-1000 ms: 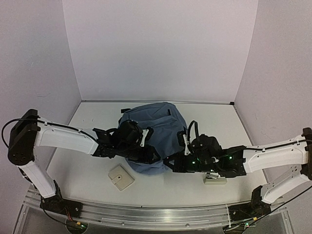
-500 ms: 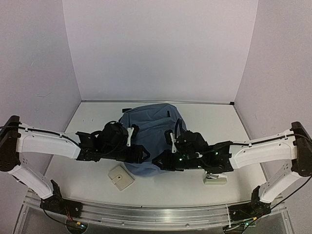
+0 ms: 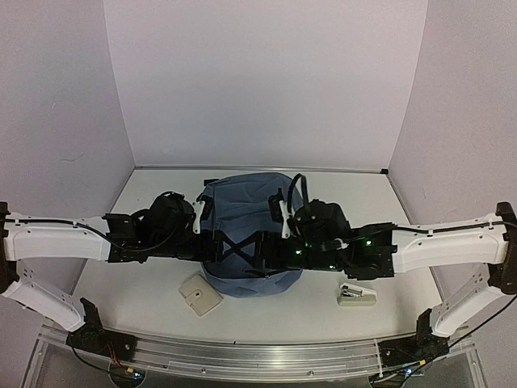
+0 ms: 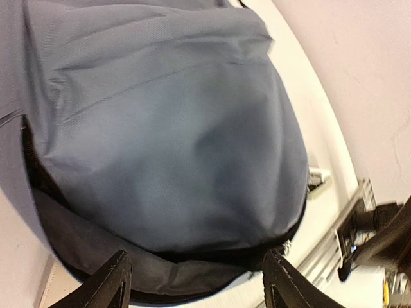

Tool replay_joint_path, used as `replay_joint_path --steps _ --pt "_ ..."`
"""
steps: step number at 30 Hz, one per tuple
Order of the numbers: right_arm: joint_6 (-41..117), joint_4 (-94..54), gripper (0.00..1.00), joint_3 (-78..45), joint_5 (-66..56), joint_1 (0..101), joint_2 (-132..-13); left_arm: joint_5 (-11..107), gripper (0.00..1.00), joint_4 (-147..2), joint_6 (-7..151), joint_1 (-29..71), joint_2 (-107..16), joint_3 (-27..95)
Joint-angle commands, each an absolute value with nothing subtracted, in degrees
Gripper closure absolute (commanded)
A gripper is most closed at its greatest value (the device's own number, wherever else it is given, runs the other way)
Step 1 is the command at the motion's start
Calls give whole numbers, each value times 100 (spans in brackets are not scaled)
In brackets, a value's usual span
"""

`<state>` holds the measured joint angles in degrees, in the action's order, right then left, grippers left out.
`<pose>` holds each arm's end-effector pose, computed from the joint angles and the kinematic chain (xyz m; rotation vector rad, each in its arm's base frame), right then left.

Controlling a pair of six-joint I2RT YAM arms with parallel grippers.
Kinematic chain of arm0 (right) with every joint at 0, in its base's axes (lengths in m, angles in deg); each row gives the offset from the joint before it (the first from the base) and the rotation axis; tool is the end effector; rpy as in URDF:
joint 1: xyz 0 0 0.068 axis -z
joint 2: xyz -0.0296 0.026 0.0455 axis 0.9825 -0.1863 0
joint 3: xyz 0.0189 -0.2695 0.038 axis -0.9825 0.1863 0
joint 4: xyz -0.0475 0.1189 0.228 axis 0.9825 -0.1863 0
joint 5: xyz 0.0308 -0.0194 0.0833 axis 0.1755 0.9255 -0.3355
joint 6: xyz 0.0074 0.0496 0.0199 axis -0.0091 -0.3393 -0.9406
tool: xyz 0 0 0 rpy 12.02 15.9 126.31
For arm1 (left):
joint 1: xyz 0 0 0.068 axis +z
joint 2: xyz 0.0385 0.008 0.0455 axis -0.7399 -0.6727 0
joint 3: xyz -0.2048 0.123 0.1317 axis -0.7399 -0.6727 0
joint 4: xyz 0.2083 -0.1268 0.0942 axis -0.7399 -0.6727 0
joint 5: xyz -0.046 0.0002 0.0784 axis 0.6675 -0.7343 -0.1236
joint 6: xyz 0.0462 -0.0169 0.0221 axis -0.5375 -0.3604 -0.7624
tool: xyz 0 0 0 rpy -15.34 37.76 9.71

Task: Pack the student bag
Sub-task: Zip the student bag at the center of the board.

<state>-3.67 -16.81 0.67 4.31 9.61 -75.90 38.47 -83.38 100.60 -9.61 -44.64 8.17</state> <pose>0.1191 0.3195 0.2813 -0.3929 2.1880 1.2506 0.1526 -0.2364 0.2388 0.3344 2.3495 -0.8746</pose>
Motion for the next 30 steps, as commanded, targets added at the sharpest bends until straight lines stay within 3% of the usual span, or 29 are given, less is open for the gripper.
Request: replay_joint_path --steps 1,11,23,30 --pt "-495 -2471 26 201 1599 1092 -6894 5011 31 -7985 9232 -1062 -4957 1200" --pt "-1184 -2614 20 1315 1536 1660 -5936 6251 31 -8146 8663 -1090 -5996 1917" --pt "-1505 -2592 20 1693 1367 1671 -5959 6340 70 -7693 8961 -1099 -6408 1907" --pt "-1932 -1473 20 2249 1000 1670 -6242 6441 73 -7534 8996 -1099 -6472 1927"
